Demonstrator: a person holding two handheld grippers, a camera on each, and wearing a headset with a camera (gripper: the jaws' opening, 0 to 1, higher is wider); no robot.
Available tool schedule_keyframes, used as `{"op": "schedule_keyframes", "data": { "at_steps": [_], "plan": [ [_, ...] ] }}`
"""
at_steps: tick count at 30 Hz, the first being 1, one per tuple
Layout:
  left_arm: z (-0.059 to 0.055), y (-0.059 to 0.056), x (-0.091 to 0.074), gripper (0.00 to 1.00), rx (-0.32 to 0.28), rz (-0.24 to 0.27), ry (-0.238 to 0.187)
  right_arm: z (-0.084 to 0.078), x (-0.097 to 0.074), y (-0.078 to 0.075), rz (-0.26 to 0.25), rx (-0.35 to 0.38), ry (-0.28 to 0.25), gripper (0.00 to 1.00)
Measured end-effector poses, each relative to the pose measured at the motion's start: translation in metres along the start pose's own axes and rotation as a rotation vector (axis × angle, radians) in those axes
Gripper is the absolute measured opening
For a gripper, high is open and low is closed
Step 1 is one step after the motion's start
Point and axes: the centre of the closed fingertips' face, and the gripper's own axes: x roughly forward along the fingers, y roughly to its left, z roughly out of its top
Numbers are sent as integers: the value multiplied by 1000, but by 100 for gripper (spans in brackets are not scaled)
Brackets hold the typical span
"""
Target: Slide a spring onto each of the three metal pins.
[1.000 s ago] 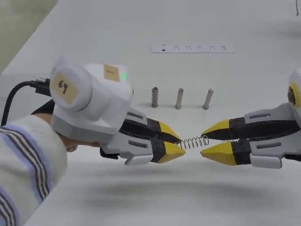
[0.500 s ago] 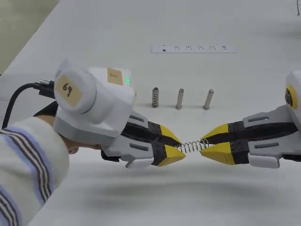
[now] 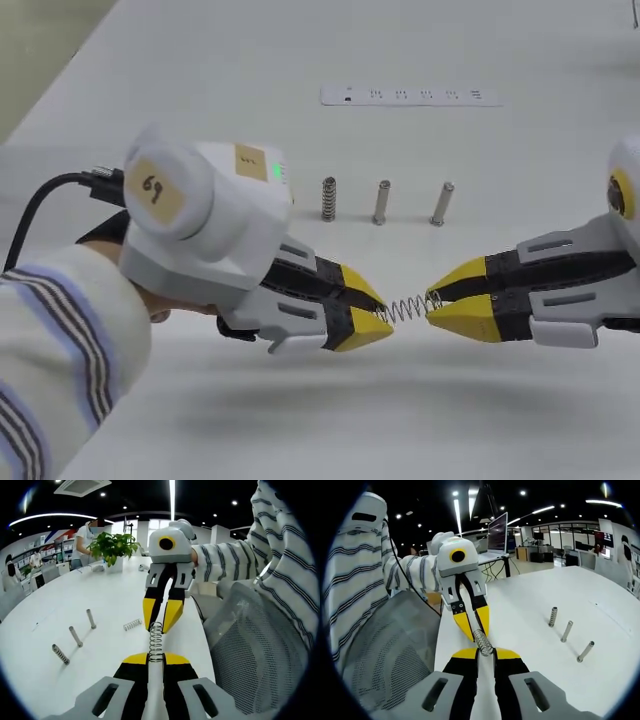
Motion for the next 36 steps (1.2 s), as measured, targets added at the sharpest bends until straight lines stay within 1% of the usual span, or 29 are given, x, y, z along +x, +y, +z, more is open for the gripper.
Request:
{"op": "schedule_keyframes", "data": {
  "at_steps": [6,8,9,12,15,17,19,20,24,28,32,34,35,36],
  "plan": [
    [-1,-2,4,2,0,-7,-5,-2,-2,1,5,-11,29,8],
    [-3,-2,8,2,0,-2,-7,-4,-2,-1,-15,-3,85,8],
    [-3,-2,10,2,0,1,-8,-3,-3,-1,-20,-35,98,8],
    [-4,-2,12,2,-4,3,-13,-2,-4,-1,-17,-44,114,8],
    [-4,-2,14,2,-6,5,-20,-5,-4,-2,-13,-61,149,8],
    [-5,-2,15,2,-5,7,-19,-5,-4,-3,-9,-62,161,8],
    [-6,-1,16,2,-3,13,-20,-6,-3,-4,-11,-89,187,8],
    [-7,-2,17,2,-4,11,-19,-6,-2,-3,-7,-118,203,8],
    [-9,-3,19,1,-4,5,-21,-3,-1,0,7,-153,233,8],
    [-9,-3,21,1,-1,6,-22,-2,0,-1,13,-175,257,8],
    [-10,-3,24,1,7,7,-20,-2,0,-1,18,-183,278,8],
    [-10,-4,27,1,8,10,-20,-5,-1,-2,11,-162,311,8],
    [-11,-5,29,1,12,7,-18,-7,-1,-2,14,-165,325,8],
    [-11,-5,30,1,14,6,-16,-7,-2,-2,15,-172,328,8]
  ]
}}
